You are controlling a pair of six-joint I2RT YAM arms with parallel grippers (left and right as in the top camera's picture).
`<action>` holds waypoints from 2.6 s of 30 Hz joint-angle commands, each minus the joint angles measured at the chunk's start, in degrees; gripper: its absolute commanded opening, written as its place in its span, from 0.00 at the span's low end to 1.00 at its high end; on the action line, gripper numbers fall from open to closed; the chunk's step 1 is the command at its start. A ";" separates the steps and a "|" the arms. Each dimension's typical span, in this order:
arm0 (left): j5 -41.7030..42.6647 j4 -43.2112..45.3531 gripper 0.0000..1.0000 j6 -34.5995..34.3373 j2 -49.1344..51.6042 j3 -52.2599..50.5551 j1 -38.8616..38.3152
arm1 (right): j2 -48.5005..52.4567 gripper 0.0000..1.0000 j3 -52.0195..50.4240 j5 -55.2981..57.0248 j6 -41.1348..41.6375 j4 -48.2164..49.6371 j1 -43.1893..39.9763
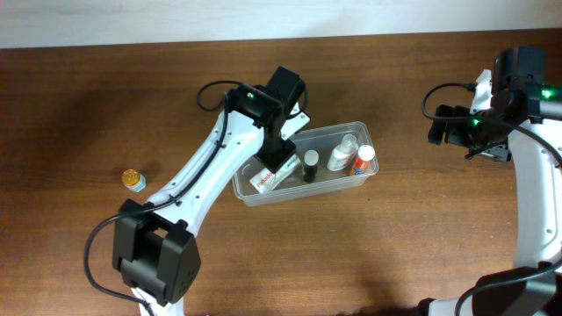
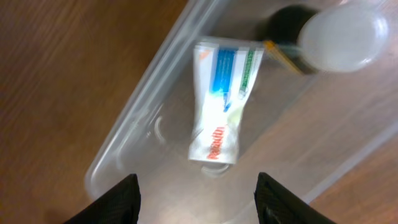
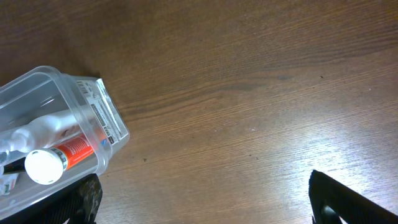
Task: Pack container
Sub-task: 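Place the Panadol box into the container's left end, then grasp the gold-lidded jar with the left gripper, then lower the gold-lidded jar into the container and release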
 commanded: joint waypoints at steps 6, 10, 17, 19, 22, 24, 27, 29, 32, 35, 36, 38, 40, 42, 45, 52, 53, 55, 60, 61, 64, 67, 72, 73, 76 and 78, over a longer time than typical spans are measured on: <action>-3.39 -0.22 0.63 -16.09 -9.14 3.15 16.09 | 0.24 0.98 -0.35 0.13 -0.07 0.00 -0.35; -3.39 -2.62 0.71 -22.84 -9.64 3.06 28.35 | 0.24 0.98 -0.35 0.11 -0.04 0.02 -0.35; -0.61 -2.51 0.75 -24.06 -5.40 0.09 43.23 | 0.24 0.98 -0.35 0.11 -0.04 0.20 -0.35; 1.92 -1.40 0.76 -24.04 -3.17 -2.34 46.16 | 0.24 0.98 -0.35 0.09 -0.02 0.24 -0.33; 4.28 -0.31 0.77 -24.02 0.74 -5.44 48.24 | 0.24 0.98 -0.35 0.09 -0.02 0.24 -0.33; 4.26 -0.24 0.76 -24.04 4.13 -7.02 48.39 | 0.24 0.98 -0.35 0.09 -0.02 0.22 -0.33; 4.22 -0.20 0.76 -24.02 8.26 -8.41 48.39 | 0.24 0.98 -0.35 0.09 -0.02 0.15 -0.33; 4.22 -0.22 0.76 -24.02 10.38 -9.03 48.39 | 0.24 0.98 -0.35 0.09 -0.02 0.11 -0.33; 4.20 -0.17 0.75 -24.00 11.61 -9.44 48.39 | 0.24 0.98 -0.35 0.09 -0.02 0.00 -0.33; 3.54 0.00 0.72 -23.98 11.82 -9.49 48.39 | 0.24 0.98 -0.35 0.09 -0.02 0.00 -0.33; 3.54 0.09 0.71 -23.98 11.80 -9.49 48.39 | 0.24 0.98 -0.35 0.09 -0.02 0.00 -0.33; 3.56 0.24 0.64 -23.98 11.82 -9.49 48.39 | 0.24 0.98 -0.35 0.09 -0.02 0.00 -0.33; 3.56 0.24 0.57 -23.98 11.82 -9.49 48.39 | 0.24 0.98 -0.35 0.09 -0.02 0.00 -0.33; 3.58 0.04 0.50 -23.98 11.82 -9.49 48.39 | 0.24 0.98 -0.35 0.09 -0.02 0.00 -0.33; 3.56 -0.02 0.44 -23.98 11.82 -9.49 48.37 | 0.24 0.98 -0.35 0.09 -0.02 0.00 -0.33; 3.56 -0.15 0.30 -23.78 11.80 -9.44 48.37 | 0.24 0.98 -0.35 0.09 -0.02 -0.02 -0.35; 3.56 -0.46 0.29 -23.78 11.76 -9.31 48.37 | 0.24 0.98 -0.35 0.09 -0.02 -0.02 -0.33; 3.58 -1.20 0.25 -23.78 11.65 -8.76 48.26 | 0.24 0.98 -0.35 0.09 -0.02 -0.02 -0.33; 3.69 -3.08 0.22 -23.78 8.63 -6.12 45.35 | 0.24 0.98 -0.35 0.09 -0.02 -0.04 -0.33; 3.80 -3.23 0.22 -23.78 7.39 -5.70 44.11 | 0.24 0.98 -0.35 0.09 0.00 -0.04 -0.33; 4.70 -3.21 0.21 -23.76 2.03 -5.31 38.45 | 0.24 0.98 -0.35 0.09 -0.02 -0.04 -0.33; 4.70 -3.04 0.21 -23.76 -2.64 -5.31 32.04 | 0.24 0.98 -0.35 0.11 -0.02 -0.04 -0.35; 4.63 -1.66 0.21 -23.76 -7.63 -5.31 20.70 | 0.24 0.98 -0.35 0.11 -0.02 0.00 -0.33; 4.63 -1.36 0.21 -23.76 -8.07 -5.31 18.56 | 0.24 0.98 -0.35 0.11 -0.02 0.00 -0.33; 4.13 -0.68 0.21 -23.76 -8.31 -5.33 12.33 | 0.24 0.98 -0.35 0.11 -0.02 0.00 -0.33; 3.08 -0.20 0.21 -23.76 -8.07 -5.33 9.05 | 0.24 0.98 -0.35 0.11 -0.02 0.00 -0.33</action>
